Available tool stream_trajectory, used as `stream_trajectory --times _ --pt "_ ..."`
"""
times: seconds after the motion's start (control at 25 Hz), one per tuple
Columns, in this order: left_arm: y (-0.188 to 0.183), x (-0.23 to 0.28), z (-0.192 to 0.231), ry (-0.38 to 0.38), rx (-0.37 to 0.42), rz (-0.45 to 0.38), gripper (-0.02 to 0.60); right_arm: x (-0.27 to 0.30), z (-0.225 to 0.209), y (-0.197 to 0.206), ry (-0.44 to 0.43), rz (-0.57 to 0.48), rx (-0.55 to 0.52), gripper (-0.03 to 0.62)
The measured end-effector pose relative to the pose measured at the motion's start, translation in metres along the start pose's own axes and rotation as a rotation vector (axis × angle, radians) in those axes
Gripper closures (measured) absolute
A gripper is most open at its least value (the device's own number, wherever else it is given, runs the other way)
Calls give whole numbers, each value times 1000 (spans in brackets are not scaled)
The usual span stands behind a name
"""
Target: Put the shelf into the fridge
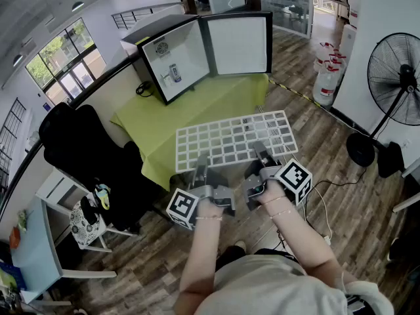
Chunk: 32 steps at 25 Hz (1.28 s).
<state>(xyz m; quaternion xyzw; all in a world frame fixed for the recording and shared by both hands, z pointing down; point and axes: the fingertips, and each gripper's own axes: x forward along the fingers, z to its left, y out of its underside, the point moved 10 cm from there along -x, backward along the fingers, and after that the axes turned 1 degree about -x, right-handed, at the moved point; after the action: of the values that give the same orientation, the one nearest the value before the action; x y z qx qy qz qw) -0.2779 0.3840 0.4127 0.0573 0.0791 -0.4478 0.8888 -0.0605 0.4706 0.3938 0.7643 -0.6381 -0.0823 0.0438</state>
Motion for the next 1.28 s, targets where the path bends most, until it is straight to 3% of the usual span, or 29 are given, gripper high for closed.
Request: stream_trajectory --times 0.48,0.76,1.28 --pt "-11 17 14 -11 -1 2 546 23 -7 4 10 -1 -23 565" --pt "-17 31 19 -8 -8 22 548 33 -16 7 27 -33 22 566" --pt "-40 56 22 8 50 111 538 51 -15 18 25 -86 6 565"
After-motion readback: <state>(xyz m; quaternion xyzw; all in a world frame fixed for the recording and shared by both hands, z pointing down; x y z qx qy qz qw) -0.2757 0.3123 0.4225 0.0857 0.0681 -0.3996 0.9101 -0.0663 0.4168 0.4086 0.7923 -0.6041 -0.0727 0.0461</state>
